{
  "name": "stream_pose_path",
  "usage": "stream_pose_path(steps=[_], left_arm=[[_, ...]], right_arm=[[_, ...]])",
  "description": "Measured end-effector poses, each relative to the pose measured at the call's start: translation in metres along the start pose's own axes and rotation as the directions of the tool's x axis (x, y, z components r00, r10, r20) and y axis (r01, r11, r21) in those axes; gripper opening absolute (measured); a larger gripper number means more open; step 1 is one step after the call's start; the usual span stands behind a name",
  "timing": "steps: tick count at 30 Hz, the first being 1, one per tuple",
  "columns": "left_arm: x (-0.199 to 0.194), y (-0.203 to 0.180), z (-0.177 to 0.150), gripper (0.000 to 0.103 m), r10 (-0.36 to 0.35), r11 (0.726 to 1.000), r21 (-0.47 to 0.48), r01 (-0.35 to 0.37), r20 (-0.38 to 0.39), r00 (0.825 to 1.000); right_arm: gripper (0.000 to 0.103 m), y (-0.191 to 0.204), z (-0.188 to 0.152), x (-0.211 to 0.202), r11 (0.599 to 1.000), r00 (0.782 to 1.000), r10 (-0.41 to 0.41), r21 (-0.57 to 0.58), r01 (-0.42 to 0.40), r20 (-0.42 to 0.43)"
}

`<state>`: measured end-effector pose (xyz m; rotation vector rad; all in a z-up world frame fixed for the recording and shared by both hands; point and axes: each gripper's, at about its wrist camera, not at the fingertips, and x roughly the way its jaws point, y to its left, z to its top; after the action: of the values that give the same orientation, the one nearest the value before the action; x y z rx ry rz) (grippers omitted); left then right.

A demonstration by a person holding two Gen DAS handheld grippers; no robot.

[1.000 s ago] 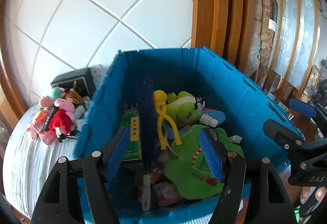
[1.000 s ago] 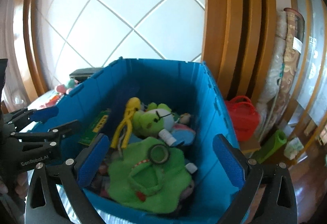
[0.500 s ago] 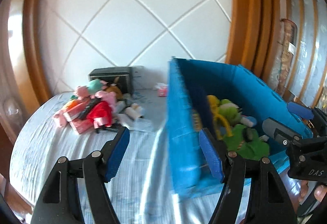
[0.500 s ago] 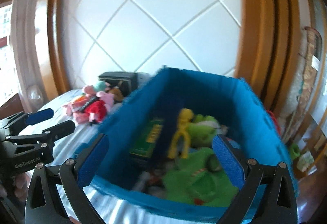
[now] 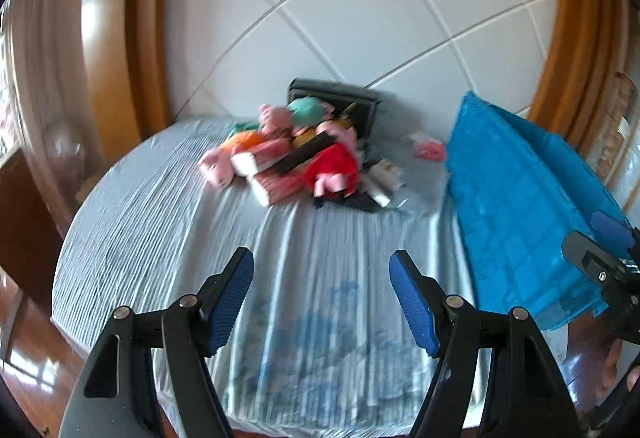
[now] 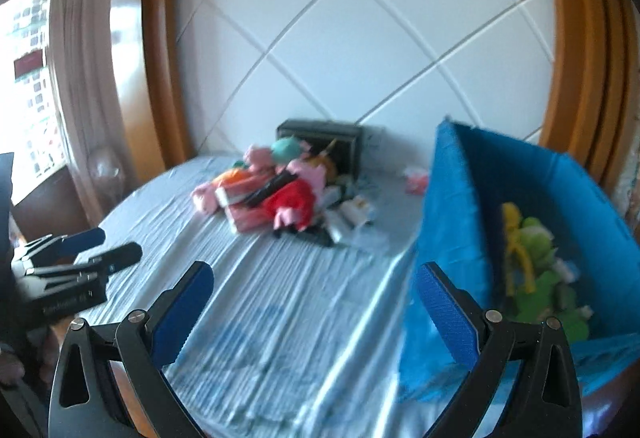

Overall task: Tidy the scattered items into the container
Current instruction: 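Withdraw both tools from the crate back toward the item pile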

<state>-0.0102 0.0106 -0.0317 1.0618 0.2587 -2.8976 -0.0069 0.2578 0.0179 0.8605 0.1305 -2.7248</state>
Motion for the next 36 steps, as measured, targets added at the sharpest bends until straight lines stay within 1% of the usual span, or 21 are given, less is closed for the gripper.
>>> stream_pose_path(steps=[3, 7, 12, 14, 19, 22, 25, 27, 31, 36], left_arm=[[0.010, 0.021, 0.002, 0.070, 0.011, 0.999, -0.032, -0.011, -0.005, 1.000], [0.032, 0.033, 0.008, 0.070, 0.040, 0.998, -0.048, -0.041, -0.023, 0.999], [0.060, 0.037, 0.030, 0.070, 0.089, 0.994, -0.065, -0.091, -0.034, 0.995], [0.071, 0.040, 0.035, 0.070, 0.108, 0.991, -0.077, -0.111, -0.043, 0.993], [0.107, 0.050, 0.044, 0.070, 0.124, 0.986, -0.101, -0.133, -0.094, 0.988], [0.128, 0.054, 0.050, 0.070, 0.115, 0.987, -0.095, -0.126, -0.114, 0.987], [0.153, 0.054, 0.061, 0.070, 0.074, 0.994, -0.068, -0.084, -0.134, 0.988], [0.165, 0.053, 0.070, 0.070, 0.056, 0.997, -0.044, -0.062, -0.132, 0.990], [0.195, 0.057, 0.087, 0.070, 0.018, 1.000, -0.016, -0.020, -0.141, 0.990], [0.241, 0.067, 0.099, 0.070, -0.009, 1.000, -0.005, 0.008, -0.182, 0.983]], right_arm=[[0.103, 0.014, 0.004, 0.019, 1.000, 0.999, -0.001, -0.017, 0.000, -0.034], [0.103, 0.021, 0.015, 0.044, 0.999, 0.999, 0.022, -0.030, -0.023, -0.038], [0.103, 0.008, 0.025, 0.086, 0.997, 0.996, 0.071, -0.012, -0.072, -0.053], [0.103, 0.000, 0.028, 0.105, 0.997, 0.995, 0.078, -0.003, -0.078, -0.065], [0.103, -0.015, 0.033, 0.150, 0.997, 0.989, 0.072, 0.011, -0.071, -0.128], [0.103, -0.019, 0.037, 0.171, 0.998, 0.986, 0.063, 0.015, -0.061, -0.153], [0.103, -0.022, 0.035, 0.192, 0.999, 0.982, 0.046, 0.033, -0.040, -0.185], [0.103, -0.024, 0.035, 0.202, 0.999, 0.979, 0.032, 0.045, -0.023, -0.204], [0.103, -0.028, 0.043, 0.226, 0.997, 0.973, -0.004, 0.071, 0.021, -0.230], [0.103, -0.026, 0.050, 0.264, 0.994, 0.963, -0.026, 0.092, 0.052, -0.268]])
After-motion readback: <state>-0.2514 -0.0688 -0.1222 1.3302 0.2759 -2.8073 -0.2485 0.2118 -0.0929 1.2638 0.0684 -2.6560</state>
